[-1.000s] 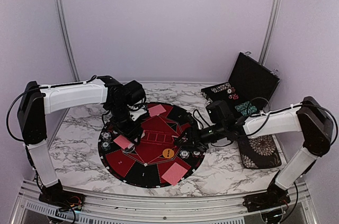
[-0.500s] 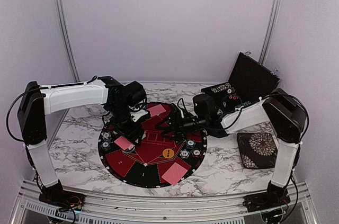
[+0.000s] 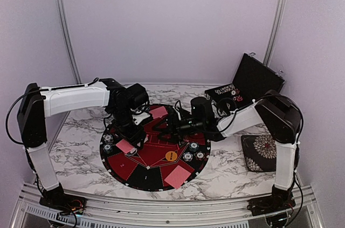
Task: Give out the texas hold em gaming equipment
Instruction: Pick up the poker card from the face-down deck piles.
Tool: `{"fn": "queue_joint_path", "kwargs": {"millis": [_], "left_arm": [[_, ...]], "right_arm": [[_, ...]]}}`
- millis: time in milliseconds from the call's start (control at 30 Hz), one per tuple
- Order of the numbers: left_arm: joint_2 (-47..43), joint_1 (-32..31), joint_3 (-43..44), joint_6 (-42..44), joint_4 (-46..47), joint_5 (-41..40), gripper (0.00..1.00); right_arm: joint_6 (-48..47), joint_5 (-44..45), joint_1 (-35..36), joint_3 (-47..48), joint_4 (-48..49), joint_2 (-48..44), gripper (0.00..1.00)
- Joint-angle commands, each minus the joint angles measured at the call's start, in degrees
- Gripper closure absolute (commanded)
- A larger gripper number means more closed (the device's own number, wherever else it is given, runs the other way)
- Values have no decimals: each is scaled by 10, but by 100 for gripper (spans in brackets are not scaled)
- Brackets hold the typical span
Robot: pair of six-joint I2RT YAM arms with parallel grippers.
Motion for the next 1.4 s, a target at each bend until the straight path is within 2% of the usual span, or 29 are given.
{"fn": "queue_joint_path", "kwargs": {"millis": [0,1033,1367], "left_arm": [[-25,-4,-6,1,-12,6,53],[-36,-6,-11,3,-8,8,53],[-39,-7,-12,4,-8,8,53]], "right_arm": [[15,-5,11,28,29,24,32],[49,-9,46,122,41,100,41],[57,-9,51,141,44,115,46]]}}
